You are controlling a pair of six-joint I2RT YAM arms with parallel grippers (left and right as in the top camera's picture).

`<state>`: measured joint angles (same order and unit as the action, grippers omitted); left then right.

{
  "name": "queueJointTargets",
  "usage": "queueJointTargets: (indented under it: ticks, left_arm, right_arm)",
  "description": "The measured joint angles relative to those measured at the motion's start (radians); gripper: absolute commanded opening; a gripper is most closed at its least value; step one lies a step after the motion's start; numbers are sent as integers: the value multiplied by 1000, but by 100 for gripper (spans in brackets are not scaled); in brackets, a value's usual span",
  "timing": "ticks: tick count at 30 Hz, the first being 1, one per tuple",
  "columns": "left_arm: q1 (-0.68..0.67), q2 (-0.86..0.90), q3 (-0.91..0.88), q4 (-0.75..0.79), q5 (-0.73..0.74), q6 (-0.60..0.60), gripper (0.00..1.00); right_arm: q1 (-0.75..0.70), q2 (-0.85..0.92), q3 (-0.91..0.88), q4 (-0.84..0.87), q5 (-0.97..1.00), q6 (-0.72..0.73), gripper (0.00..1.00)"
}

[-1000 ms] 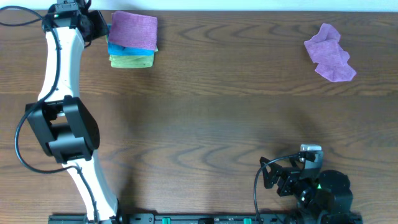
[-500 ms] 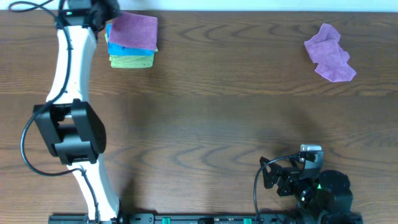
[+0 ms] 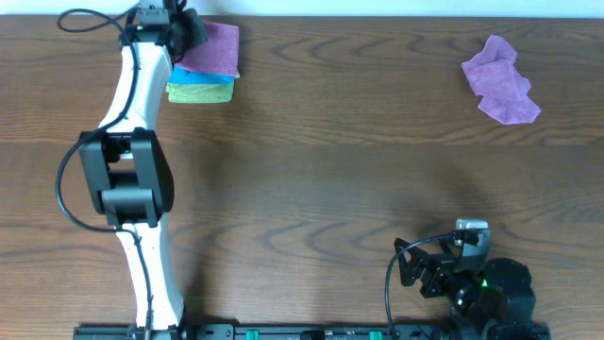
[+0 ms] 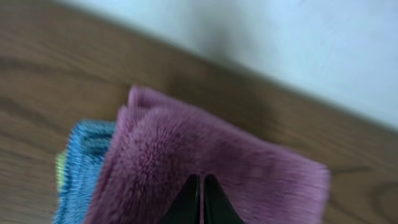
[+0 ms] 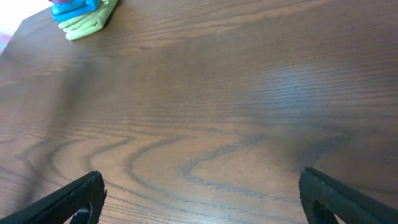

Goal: Fold the cloth
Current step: 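Lower and adjust the square on top of the stack with the left gripper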

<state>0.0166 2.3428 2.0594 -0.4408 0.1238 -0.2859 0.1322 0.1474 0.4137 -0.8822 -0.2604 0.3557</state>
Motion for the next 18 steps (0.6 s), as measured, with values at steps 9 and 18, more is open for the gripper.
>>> queueJointTargets:
  ticks: [9,18]
  left_arm:
    - [0,82,1,-1,-4,-8,6]
    - [0,128,20,-3,-5,-24,6]
  right_arm:
    - [0,0,0,0,0,0,99]
    - [0,0,0,0,0,0,99]
